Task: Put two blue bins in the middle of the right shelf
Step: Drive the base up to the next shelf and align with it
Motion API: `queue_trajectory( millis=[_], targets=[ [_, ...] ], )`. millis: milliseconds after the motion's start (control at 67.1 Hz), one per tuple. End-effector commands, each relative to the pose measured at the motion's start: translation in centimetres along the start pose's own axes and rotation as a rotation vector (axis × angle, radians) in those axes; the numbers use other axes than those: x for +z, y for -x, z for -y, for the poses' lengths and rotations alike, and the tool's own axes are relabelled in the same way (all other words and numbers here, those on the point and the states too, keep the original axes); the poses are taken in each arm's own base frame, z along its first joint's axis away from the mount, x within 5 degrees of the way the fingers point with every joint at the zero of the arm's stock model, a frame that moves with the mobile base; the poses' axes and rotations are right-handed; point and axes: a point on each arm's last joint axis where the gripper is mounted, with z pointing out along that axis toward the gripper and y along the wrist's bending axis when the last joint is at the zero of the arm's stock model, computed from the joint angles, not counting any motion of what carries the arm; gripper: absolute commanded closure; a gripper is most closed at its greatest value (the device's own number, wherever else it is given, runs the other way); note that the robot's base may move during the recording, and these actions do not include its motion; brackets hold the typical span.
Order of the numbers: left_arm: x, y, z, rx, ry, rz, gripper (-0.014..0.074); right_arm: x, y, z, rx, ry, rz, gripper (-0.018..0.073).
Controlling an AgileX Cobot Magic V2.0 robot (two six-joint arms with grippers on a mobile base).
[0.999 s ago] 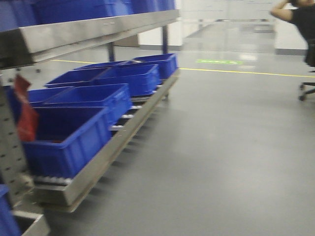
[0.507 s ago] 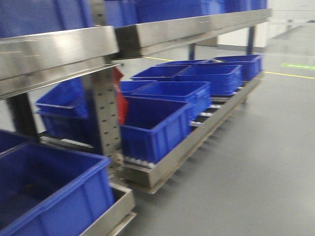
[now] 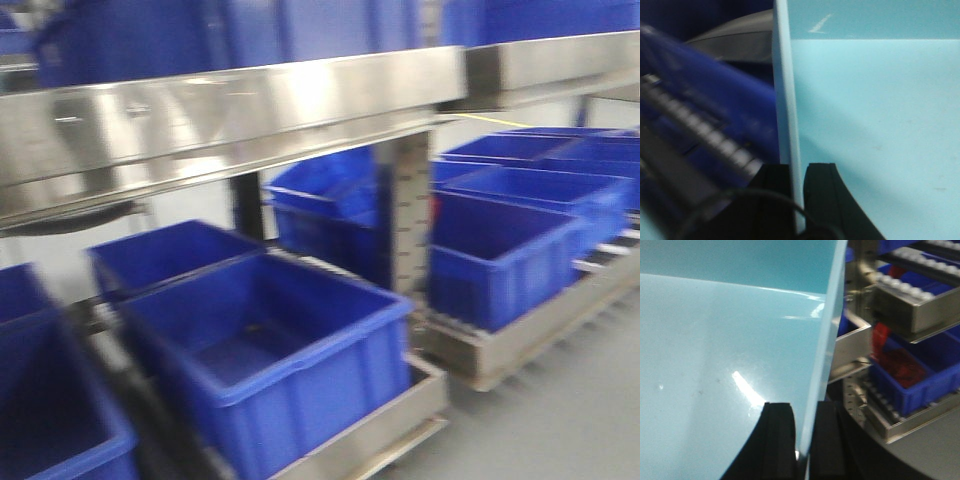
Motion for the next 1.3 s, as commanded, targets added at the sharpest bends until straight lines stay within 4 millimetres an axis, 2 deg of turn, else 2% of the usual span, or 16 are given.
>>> queue_trajectory(
  millis=[0,1282],
  targets=[
    [-0.89,0.81,0.16,-0.001,-0.023,0.071,0.0707,-0.76,0.82,-0.12,-0.017,0.007,0.069,0.0711],
    [-0.89,0.81,0.16,-0.001,-0.023,0.071,0.0707,-0.76,0.82,-0.12,-0.017,0.007,0.069,0.0711]
  ],
)
